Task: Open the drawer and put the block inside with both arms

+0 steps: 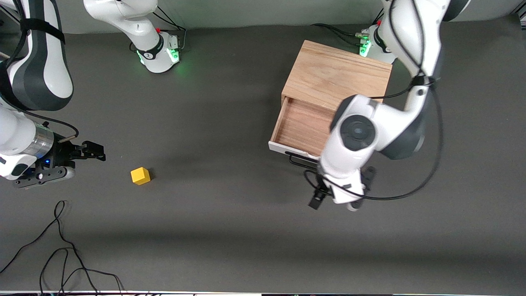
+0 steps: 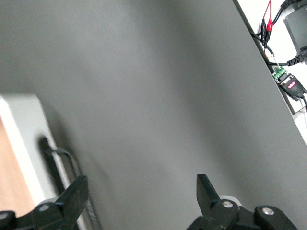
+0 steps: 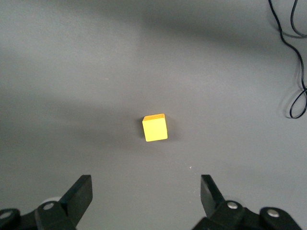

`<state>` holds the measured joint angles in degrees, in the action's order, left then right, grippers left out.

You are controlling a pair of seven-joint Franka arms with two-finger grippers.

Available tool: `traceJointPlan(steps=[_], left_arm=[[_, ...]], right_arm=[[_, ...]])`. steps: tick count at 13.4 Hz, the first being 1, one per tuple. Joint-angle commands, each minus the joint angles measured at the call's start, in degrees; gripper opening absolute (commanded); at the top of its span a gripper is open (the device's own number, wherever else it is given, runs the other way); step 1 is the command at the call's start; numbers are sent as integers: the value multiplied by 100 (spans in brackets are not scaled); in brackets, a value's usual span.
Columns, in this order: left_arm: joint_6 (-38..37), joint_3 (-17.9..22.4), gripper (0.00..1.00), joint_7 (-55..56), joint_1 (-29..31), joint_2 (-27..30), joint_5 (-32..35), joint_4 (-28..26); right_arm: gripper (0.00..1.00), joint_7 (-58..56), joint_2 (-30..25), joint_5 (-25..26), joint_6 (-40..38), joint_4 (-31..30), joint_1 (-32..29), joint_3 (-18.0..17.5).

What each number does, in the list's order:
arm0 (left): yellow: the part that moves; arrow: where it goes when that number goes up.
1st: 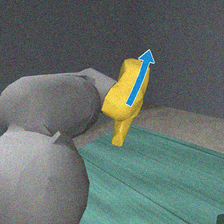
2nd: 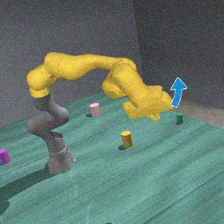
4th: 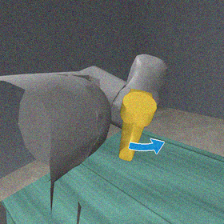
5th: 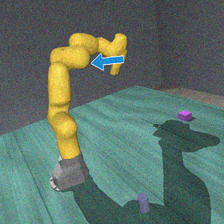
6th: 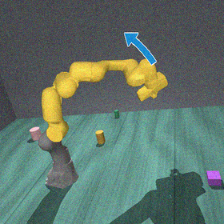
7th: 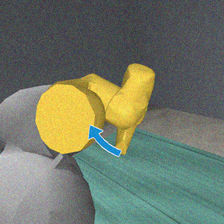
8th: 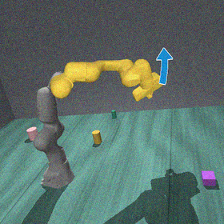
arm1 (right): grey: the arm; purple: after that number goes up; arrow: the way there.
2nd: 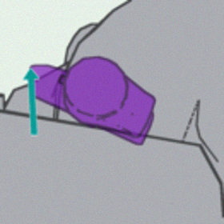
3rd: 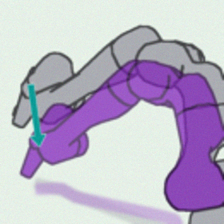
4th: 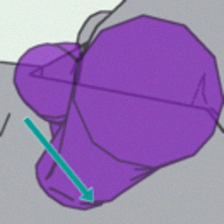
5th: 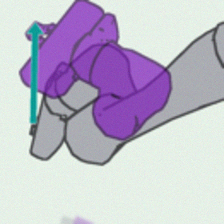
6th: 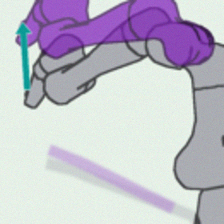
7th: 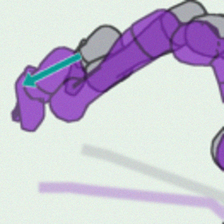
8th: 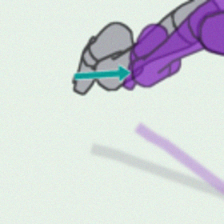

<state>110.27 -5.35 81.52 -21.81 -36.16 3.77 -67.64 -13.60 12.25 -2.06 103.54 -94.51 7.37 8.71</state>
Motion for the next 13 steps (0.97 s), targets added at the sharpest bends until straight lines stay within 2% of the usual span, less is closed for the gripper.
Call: traceJointPlan(steps=[1, 6, 9, 13], left_arm=[[-602, -80, 100, -1117, 465, 354, -226, 75], [-1779, -71, 100, -3359, 1213, 996, -430, 49], [-2270, -71, 100, -4552, 1731, 1312, -508, -73], [-2835, -18, 100, -6250, 2154, 1699, -571, -337]], right_arm=[[100, -388, 85, -84, 236, -93, -121, -1], [100, -600, 111, -101, 1360, -883, -121, -1], [100, -784, 444, -102, 1870, -1226, -95, -1], [100, -829, 848, -102, 3531, -2140, -60, -71]])
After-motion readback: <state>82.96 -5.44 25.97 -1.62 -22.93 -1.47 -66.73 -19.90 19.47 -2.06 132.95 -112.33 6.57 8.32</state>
